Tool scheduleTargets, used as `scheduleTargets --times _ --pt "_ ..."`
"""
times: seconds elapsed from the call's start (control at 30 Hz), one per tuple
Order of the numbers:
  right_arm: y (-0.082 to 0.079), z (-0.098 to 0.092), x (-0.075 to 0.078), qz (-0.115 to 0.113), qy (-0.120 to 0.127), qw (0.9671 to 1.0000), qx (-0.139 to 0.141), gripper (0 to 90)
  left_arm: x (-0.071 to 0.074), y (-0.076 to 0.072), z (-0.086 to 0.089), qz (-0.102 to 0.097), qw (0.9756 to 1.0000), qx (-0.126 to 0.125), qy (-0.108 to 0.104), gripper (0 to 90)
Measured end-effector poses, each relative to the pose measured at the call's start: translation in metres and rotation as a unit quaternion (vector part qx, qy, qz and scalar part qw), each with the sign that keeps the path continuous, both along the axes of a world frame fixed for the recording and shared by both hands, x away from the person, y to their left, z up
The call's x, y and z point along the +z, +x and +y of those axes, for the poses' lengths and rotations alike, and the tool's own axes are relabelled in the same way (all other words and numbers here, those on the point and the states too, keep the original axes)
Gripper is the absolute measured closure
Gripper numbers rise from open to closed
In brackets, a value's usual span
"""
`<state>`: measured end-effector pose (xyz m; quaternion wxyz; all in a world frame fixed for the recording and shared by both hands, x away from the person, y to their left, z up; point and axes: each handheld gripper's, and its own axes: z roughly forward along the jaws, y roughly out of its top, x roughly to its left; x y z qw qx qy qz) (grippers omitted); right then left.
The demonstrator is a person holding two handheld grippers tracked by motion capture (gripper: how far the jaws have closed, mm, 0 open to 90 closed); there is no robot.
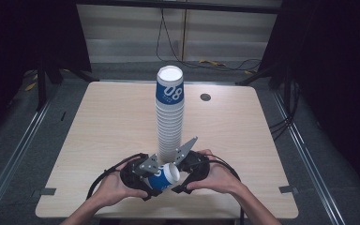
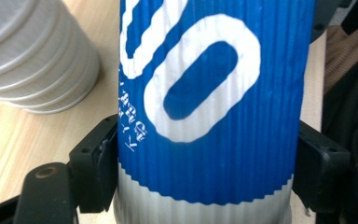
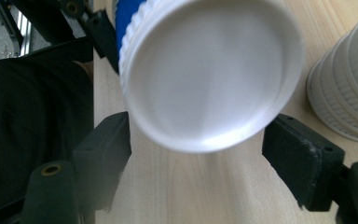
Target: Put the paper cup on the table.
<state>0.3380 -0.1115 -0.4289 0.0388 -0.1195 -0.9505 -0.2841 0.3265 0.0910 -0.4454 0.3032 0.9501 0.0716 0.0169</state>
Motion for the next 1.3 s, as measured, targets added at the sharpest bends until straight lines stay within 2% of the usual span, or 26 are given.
scheduleTargets --times 0.1,0.17,0.23,0.33,0.43,0.57,0.67,0.77,0.83,0.93,1.03,1.1,1.17,1.27,1.3 --pt "0.0 0.001 -0.001 0.0 -0.001 1.0 0.006 24.5 -0.002 -0.001 -0.003 0.0 0.9999 -0.007 0.013 22.4" --pt "0.0 0.001 -0.001 0.001 -0.002 1.0 0.006 23.9 -0.004 -0.002 -0.006 -0.004 0.9999 -0.001 0.013 22.5" --pt "-0.001 0.002 -0.001 0.001 0.001 1.0 0.009 25.1 -0.005 -0.002 -0.008 -0.001 0.9997 -0.012 0.022 22.5" --pt "-0.003 0.003 0.001 0.003 0.011 0.9999 0.007 26.7 -0.005 -0.004 -0.012 0.003 0.9998 -0.017 0.014 22.5" --pt "-0.003 0.004 0.002 0.007 0.008 0.9998 0.017 26.8 -0.007 -0.007 -0.016 0.001 0.9993 -0.023 0.029 22.5" --pt "-0.003 0.007 0.001 0.007 0.008 0.9996 0.026 26.3 -0.006 -0.006 -0.017 0.003 0.9993 -0.029 0.023 22.4" --pt "-0.005 0.008 0.002 0.008 0.007 0.9997 0.023 27.1 -0.007 -0.007 -0.017 -0.002 0.9993 -0.032 0.018 22.5" --pt "-0.006 0.011 -0.001 0.007 0.006 0.9994 0.033 28.0 -0.008 -0.009 -0.017 -0.007 0.9988 -0.041 0.024 22.4" --pt "-0.007 0.011 -0.001 0.006 0.002 0.9995 0.032 28.7 -0.009 -0.009 -0.015 -0.012 0.9988 -0.045 0.015 22.4" --pt "-0.007 0.009 0.0 0.011 0.0 0.9995 0.029 29.0 -0.009 -0.009 -0.013 -0.006 0.999 -0.044 0.005 21.6" --pt "-0.006 0.008 -0.001 0.01 0.005 0.9994 0.033 29.1 -0.01 -0.009 -0.013 -0.014 0.9989 -0.044 -0.001 20.7" --pt "-0.006 0.008 -0.001 0.01 0.007 0.9995 0.031 29.2 -0.009 -0.009 -0.012 -0.01 0.9991 -0.042 -0.003 20.5" --pt "-0.007 0.006 0.0 0.013 0.008 0.9996 0.026 29.2 -0.009 -0.008 -0.011 -0.013 0.9991 -0.039 -0.015 20.1" --pt "-0.006 0.004 0.001 0.008 0.013 0.9996 0.024 29.2 -0.007 -0.005 -0.007 0.001 0.9991 -0.026 -0.033 19.0" --pt "-0.006 0.003 0.001 0.009 0.013 0.9996 0.024 29.2 -0.006 -0.004 -0.006 0.004 0.9991 -0.027 -0.033 18.3"
